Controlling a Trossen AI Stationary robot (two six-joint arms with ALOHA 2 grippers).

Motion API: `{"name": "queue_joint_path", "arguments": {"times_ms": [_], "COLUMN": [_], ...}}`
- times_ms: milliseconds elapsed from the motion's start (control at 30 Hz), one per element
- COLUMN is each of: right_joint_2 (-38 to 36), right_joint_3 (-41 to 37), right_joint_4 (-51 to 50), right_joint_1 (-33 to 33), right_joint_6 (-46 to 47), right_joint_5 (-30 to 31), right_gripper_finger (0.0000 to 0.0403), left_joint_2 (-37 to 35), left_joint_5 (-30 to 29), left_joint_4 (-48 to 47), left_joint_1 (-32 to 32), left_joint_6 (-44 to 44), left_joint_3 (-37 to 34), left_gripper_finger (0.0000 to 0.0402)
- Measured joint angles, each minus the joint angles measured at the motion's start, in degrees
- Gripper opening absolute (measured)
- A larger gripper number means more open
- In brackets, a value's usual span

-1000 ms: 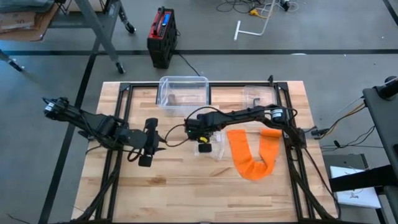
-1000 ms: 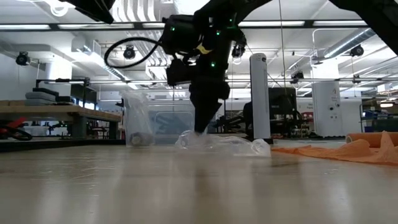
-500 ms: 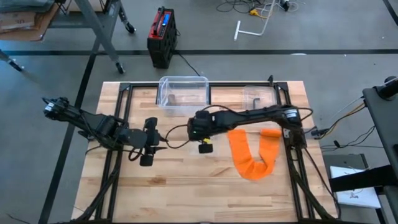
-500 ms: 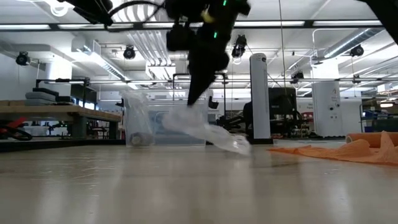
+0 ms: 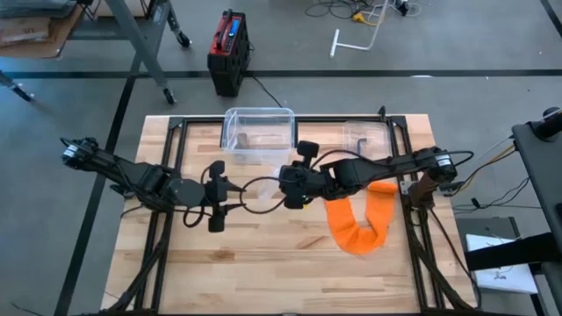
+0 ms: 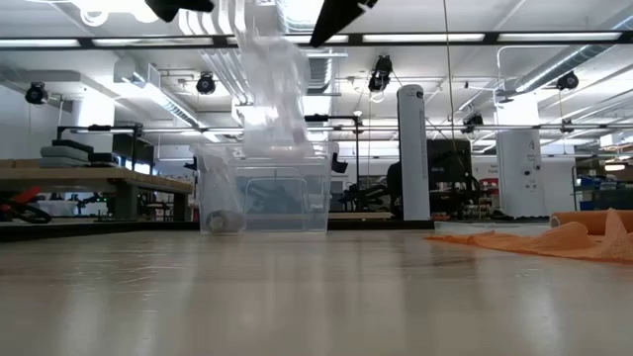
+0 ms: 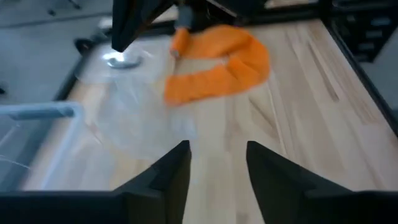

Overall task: Roll bandage
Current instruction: Prepare the transparent zip bag

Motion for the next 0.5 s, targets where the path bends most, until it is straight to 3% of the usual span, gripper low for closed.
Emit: {"name": "queue_joint_path", "arguments": {"times_ms": [167,333,500], "right_joint_2": [-0.4,-0.2,2.6], "right_joint_3": [-0.1,-0.3,-0.7], "right_joint_4": [-0.1,0.1,-0.2], "right_joint_1": [0.1,0.1,-0.4], "right_joint_6": [3.6,3.5,5.3], "right_joint_5": [1.1,-0.7,-5.0], "right_gripper_finger": [0.0,0.0,0.0], "left_joint_2": [0.0,1.2,3.3], "left_joint_5": [-5.8,-6.1,-4.7], "left_joint_4": [4.1,6.5,6.6], "left_joint_1": [0.2,2.2,5.2], "left_joint_6": [1.1,3.9,3.5], "left_joint_3": [-1.5,-4.2,-4.5], "left_gripper_finger": [0.0208,0.0266,0.0286]}}
